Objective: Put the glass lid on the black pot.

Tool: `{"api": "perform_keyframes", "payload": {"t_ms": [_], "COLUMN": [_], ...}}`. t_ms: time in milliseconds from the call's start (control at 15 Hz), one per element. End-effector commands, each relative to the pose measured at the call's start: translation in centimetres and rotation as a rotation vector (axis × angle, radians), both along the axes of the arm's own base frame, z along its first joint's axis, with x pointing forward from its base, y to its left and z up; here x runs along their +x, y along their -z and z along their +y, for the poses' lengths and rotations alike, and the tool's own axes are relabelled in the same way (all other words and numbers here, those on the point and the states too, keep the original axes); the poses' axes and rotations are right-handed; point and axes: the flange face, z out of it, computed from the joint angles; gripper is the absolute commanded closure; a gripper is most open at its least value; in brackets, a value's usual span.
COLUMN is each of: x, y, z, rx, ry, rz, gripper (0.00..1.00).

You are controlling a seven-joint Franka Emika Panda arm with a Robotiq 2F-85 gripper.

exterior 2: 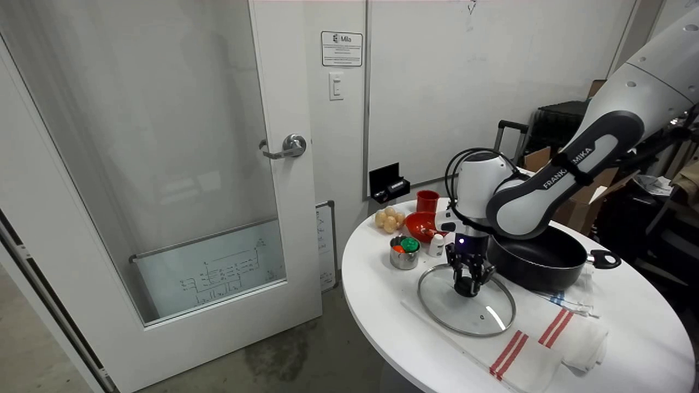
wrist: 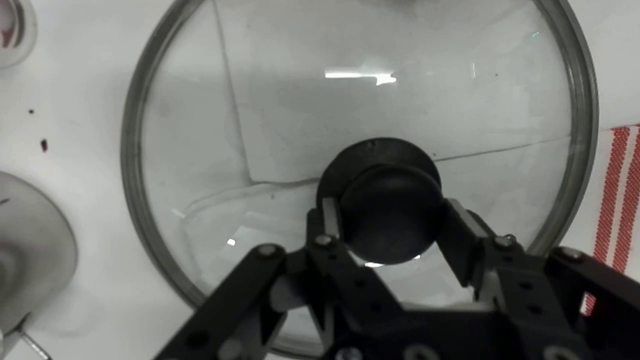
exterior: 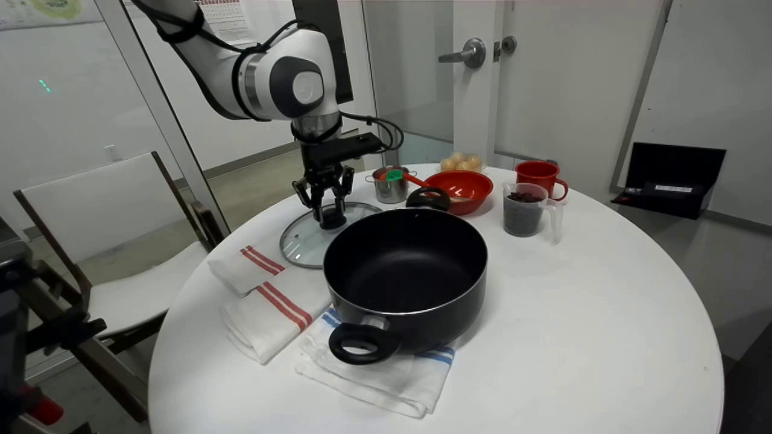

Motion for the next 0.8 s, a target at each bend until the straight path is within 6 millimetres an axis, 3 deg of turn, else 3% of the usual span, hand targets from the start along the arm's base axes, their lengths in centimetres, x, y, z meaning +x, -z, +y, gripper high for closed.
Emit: {"api": "perform_keyframes", "payload": {"t_ms": [0,733], "x": [0.4,0.8], "y": [0.0,-4.0], "z": [0.1,1.7], "rx": [-0.003,-0.004], "ry": [-0.024,-0.042], "rz": [-0.023,-0.037], "gripper": [0.75,0.75]}}
